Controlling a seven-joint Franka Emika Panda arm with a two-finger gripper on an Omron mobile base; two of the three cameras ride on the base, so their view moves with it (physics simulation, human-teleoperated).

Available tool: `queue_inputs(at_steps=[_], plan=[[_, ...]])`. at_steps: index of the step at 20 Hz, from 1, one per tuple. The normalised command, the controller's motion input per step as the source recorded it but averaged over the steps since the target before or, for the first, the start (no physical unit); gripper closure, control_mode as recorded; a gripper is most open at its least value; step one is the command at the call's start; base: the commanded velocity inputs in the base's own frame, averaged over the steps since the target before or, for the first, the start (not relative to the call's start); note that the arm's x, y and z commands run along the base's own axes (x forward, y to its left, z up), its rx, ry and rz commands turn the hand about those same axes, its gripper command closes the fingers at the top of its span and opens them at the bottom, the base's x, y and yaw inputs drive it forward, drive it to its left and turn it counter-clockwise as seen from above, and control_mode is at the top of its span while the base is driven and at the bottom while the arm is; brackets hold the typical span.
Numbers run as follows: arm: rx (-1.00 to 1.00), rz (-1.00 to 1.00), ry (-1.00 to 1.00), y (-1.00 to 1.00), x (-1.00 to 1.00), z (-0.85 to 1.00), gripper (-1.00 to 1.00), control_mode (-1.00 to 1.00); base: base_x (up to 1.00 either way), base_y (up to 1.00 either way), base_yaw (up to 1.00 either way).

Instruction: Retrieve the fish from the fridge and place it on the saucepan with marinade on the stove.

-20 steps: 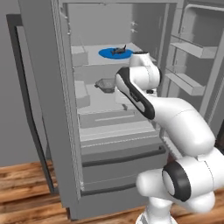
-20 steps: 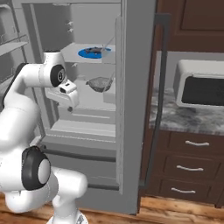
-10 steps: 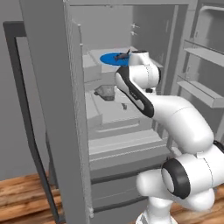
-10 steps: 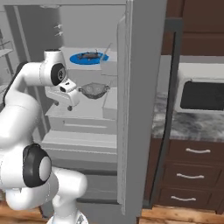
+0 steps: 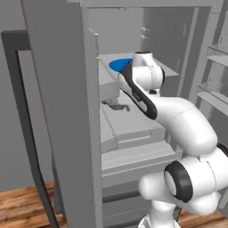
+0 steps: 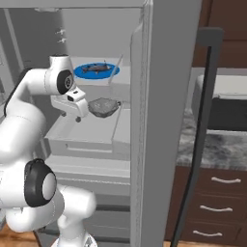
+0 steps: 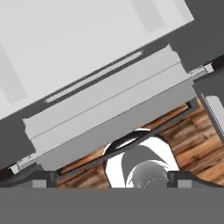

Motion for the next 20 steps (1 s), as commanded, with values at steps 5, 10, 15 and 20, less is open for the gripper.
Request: queue_inputs(at_steps=[5, 10, 15, 20], plan=[[0.00, 0.00, 0.00, 0.00, 0.00, 0.00, -1.00, 1.00, 0.50, -0.11, 0.06], [0.00, 0.00, 0.00, 0.00, 0.00, 0.00, -1.00, 1.00, 0.24, -0.35, 0.03], [0.00, 0.00, -0.01, 0.00, 0.00, 0.00, -1.00, -1.00, 0.05, -0.01, 0.00], [0.00, 0.00, -0.11, 0.00, -0.08, 0.27, -1.00, -1.00, 0.00, 0.00, 0.00]])
